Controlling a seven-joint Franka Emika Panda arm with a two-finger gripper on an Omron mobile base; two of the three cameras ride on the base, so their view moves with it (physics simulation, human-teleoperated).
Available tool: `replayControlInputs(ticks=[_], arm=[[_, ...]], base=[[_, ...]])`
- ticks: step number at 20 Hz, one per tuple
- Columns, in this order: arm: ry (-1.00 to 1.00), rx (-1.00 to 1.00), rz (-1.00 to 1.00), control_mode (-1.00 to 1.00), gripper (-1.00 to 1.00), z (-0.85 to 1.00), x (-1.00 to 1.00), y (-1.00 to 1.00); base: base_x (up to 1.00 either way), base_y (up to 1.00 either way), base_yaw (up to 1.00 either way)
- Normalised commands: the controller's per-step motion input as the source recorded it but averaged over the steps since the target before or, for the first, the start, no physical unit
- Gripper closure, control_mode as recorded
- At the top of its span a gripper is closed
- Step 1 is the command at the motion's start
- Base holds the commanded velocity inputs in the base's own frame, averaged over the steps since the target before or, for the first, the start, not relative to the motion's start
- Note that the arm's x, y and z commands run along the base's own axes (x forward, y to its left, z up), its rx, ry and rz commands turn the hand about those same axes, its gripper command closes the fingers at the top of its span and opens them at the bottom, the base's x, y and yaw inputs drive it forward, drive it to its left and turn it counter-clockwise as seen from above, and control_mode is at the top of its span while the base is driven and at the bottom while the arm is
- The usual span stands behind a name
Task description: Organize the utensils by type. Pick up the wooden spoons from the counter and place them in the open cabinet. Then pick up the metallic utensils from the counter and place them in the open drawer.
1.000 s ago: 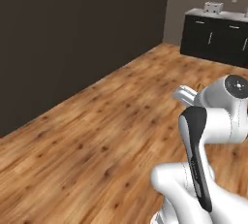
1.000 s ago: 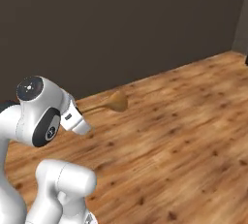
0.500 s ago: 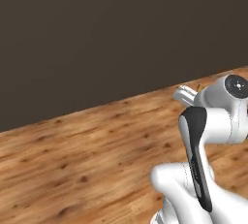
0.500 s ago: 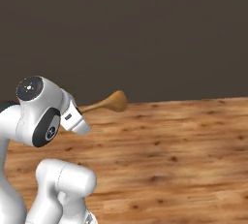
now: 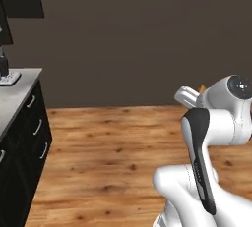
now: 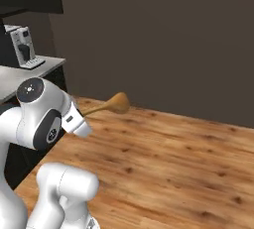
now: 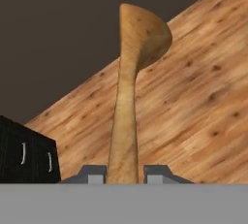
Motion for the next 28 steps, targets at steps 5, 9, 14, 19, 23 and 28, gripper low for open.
replayControlInputs(ticks=[5,9,14,19,23,28], arm=[[0.00,0.00,0.00,1.00,1.00,0.00,0.00,0.00],[0.00,0.00,0.00,1.00,1.00,0.00,0.00,0.00],[0.00,0.00,0.00,1.00,1.00,0.00,0.00,0.00],[0.00,0.00,0.00,1.00,1.00,0.00,0.00,0.00],[0.00,0.00,0.00,1.00,1.00,0.00,0.00,0.00],[0.00,0.00,0.00,1.00,1.00,0.00,0.00,0.00]], base=[[0.45,-0.23,0.50],[0.96,-0.55,0.49],[1.00,-0.76,0.50],[0.89,-0.82,0.50],[0.83,-0.78,0.49],[0.74,-0.72,0.49]])
